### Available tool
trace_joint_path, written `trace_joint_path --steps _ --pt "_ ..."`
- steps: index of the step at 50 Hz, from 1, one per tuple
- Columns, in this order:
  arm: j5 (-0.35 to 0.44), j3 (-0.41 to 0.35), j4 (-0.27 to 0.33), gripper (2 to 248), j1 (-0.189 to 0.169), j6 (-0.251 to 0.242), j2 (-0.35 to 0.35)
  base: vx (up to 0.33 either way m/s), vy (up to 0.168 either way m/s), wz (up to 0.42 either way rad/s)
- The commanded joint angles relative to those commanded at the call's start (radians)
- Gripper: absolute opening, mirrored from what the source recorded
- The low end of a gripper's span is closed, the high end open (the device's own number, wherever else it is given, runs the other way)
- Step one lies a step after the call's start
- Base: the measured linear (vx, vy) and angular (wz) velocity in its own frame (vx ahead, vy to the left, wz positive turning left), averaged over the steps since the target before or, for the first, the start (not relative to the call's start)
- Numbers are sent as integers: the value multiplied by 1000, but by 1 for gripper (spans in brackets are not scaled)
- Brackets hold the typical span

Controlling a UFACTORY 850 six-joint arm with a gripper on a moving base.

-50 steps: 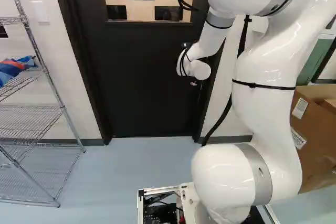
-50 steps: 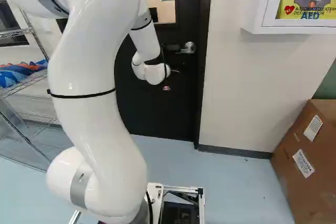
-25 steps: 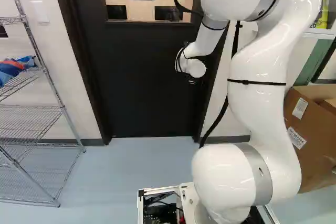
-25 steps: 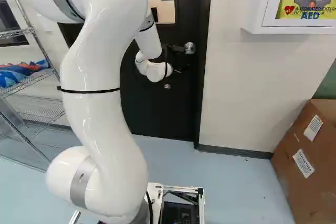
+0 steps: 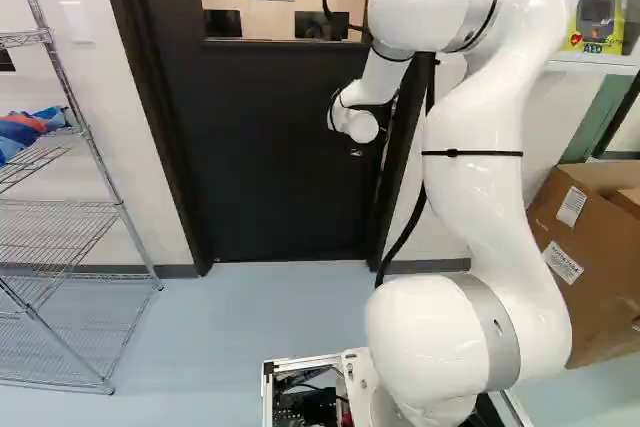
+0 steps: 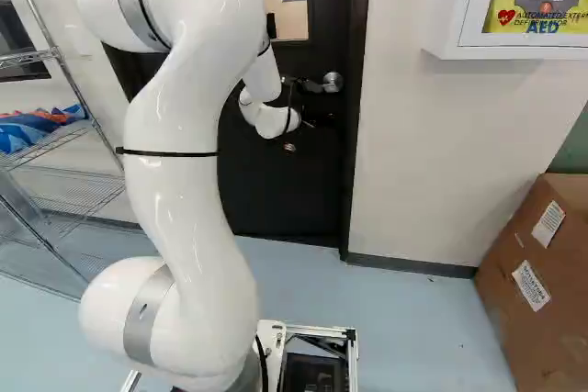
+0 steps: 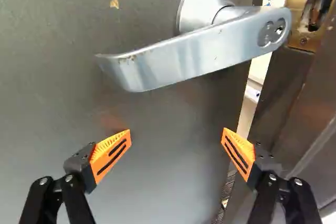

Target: Open the door and move inside

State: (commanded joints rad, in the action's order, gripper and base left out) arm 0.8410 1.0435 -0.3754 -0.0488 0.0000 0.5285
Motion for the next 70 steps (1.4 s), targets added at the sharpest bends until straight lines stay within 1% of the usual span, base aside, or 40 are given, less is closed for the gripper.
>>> trace_joint_path --steps 10,18,48,70 --pt "0 54 -35 247 15 0 41 0 0 0" --pt "0 100 -48 247 28 0 75 0 0 0" --pt "0 277 -50 247 67 0 204 0 0 0" --pt "0 429 -50 247 71 0 311 0 0 0"
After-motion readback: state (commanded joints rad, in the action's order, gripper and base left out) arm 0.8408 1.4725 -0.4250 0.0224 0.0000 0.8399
